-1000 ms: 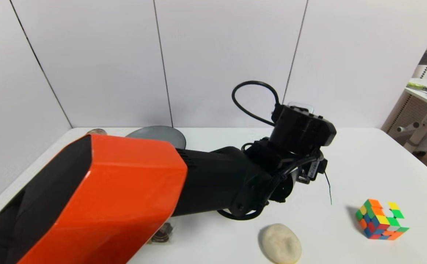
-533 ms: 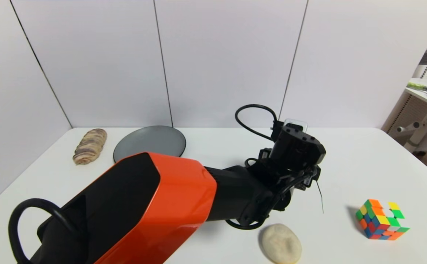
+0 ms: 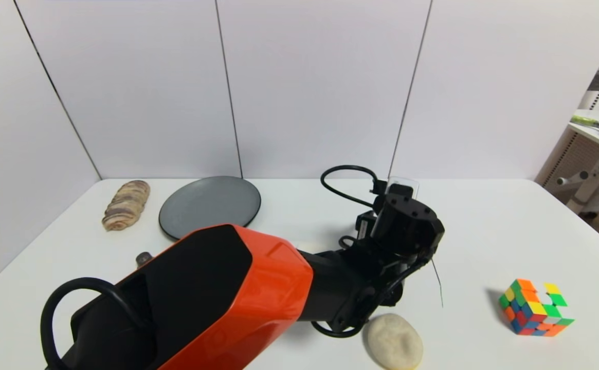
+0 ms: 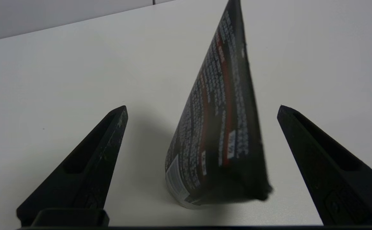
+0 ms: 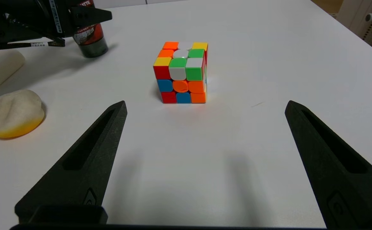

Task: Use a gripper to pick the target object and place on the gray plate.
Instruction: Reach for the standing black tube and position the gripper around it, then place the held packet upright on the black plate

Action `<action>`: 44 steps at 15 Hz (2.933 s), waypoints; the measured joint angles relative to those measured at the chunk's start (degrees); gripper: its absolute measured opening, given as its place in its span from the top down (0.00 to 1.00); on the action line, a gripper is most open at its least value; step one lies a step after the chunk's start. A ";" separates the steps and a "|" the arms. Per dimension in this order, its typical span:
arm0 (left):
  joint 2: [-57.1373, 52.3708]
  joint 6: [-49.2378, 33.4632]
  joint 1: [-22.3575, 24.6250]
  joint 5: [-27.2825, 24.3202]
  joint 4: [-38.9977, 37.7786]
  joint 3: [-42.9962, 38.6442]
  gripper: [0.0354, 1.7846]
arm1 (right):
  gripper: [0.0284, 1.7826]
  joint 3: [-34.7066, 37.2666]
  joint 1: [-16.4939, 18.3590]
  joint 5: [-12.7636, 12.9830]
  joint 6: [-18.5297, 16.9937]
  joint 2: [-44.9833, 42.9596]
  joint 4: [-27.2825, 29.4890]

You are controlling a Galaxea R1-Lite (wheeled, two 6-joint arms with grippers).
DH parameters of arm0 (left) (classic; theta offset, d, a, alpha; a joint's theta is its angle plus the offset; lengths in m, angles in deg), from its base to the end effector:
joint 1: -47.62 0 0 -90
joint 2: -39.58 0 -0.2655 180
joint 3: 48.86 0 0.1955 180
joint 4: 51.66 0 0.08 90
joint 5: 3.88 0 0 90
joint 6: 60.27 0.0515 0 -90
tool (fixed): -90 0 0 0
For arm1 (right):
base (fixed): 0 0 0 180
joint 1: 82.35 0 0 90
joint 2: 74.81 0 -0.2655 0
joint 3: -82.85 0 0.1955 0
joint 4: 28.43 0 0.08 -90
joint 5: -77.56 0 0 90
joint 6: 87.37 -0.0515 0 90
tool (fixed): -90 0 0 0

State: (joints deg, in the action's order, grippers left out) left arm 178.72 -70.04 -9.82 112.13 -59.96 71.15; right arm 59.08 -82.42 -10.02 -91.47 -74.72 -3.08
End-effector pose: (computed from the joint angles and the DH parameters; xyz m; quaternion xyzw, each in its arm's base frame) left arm 0.2933 -0.4173 0.0859 -0.0190 0.0931 -0.2627 0.9602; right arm 0.0449 -0.0021 0.0751 0.0354 0.0138 -0.0210 0.9991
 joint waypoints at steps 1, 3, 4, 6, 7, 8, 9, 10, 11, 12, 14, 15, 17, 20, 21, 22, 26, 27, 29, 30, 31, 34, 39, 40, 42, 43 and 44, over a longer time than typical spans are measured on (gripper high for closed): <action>0.02 0.00 0.20 0.06 -0.69 -0.41 0.06 | 0.04 0.00 0.00 0.01 0.00 0.00 0.00; 0.05 0.00 0.80 0.13 -1.96 -0.71 0.06 | 0.04 0.00 0.00 0.01 0.00 0.00 0.00; 0.07 -0.02 0.91 0.13 -2.32 -0.82 0.06 | 0.04 0.00 0.00 0.04 -0.01 0.00 0.00; 0.07 -0.02 1.19 0.13 -2.49 -1.05 0.06 | 0.04 0.00 0.00 0.04 0.00 0.00 0.00; 0.09 -0.04 1.30 0.11 -2.68 -1.16 0.06 | 0.04 0.00 0.00 0.01 0.00 0.00 0.00; 0.09 -0.06 1.41 0.13 -3.12 -1.16 0.06 | 0.04 0.00 0.00 0.04 0.02 0.00 0.00; 0.13 -0.06 1.41 0.06 -3.25 -1.21 0.15 | 0.04 0.00 0.00 0.01 -0.01 0.00 0.00; 0.20 -0.09 1.30 0.02 -3.25 -1.24 0.25 | 0.04 0.00 0.00 0.01 0.00 0.00 0.00; 0.29 -0.13 1.30 0.00 -3.25 -1.24 0.34 | 0.04 0.00 0.00 0.01 -0.01 0.00 0.00; 0.41 -0.22 1.35 0.00 -3.28 -1.24 0.41 | 0.04 0.00 0.00 0.04 -0.01 0.00 0.00; 0.74 -0.26 1.41 -0.05 -3.45 -1.24 0.54 | 0.04 0.00 0.00 0.01 0.00 0.00 0.00; 0.96 -0.26 1.38 -0.06 -3.75 -1.24 0.59 | 0.04 0.00 0.00 0.04 0.00 0.00 0.00; 1.49 -0.24 1.35 -0.06 -4.75 -1.24 0.78 | 0.04 0.00 0.00 0.01 -0.01 0.00 0.00; 1.27 0.13 1.40 -0.17 -4.67 -1.23 0.78 | 0.04 0.00 0.00 0.01 0.00 0.00 0.00; 1.01 0.22 1.41 -0.24 -4.47 -1.23 0.78 | 0.04 0.00 -0.02 0.04 0.00 0.00 0.00; 0.63 0.30 1.49 -0.27 -4.45 -1.23 0.78 | 0.04 0.00 -0.02 0.01 0.00 0.00 -0.05; -2.32 1.55 1.68 -0.33 -4.01 -1.23 0.78 | 0.04 0.00 0.00 0.04 0.00 0.00 -0.02; -3.56 2.51 1.82 -0.39 -3.91 -1.23 0.78 | 0.04 0.00 0.00 0.01 -0.01 0.00 0.00; -6.64 5.01 2.79 -0.55 -2.71 -1.24 0.78 | 0.04 0.00 0.00 0.01 0.00 0.00 0.00; -8.55 5.95 3.62 -0.57 -1.85 -1.27 0.78 | 0.04 0.00 0.00 0.01 -0.01 0.00 -0.02; -10.70 6.73 4.67 -0.57 -0.67 -1.29 0.78 | 0.04 0.00 0.00 0.01 0.05 0.00 0.00; -18.69 8.85 9.62 -0.69 5.75 -2.08 0.78 | 0.04 0.00 0.00 0.00 0.00 0.00 0.00; -31.60 12.97 25.17 -1.74 14.71 -5.67 0.78 | 0.04 0.00 -0.02 0.04 0.00 0.00 0.00; -33.38 13.71 28.70 -3.15 15.18 -6.28 0.78 | 0.04 0.00 -0.02 0.01 0.00 0.00 0.00; -35.80 14.24 34.49 -7.17 15.26 -8.59 0.78 | 0.04 0.00 -0.02 0.01 0.00 0.00 0.00; -36.58 14.10 36.78 -8.90 15.18 -10.53 0.78 | 0.04 0.00 0.00 0.01 -0.01 0.00 0.00; -37.05 13.89 38.18 -9.65 14.77 -12.51 0.78 | 0.04 0.00 0.00 0.01 -0.01 0.00 -0.02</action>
State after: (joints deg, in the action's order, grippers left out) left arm 141.67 -56.16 28.36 102.48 -45.19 58.65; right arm 59.08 -82.42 -10.01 -91.48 -74.72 -3.10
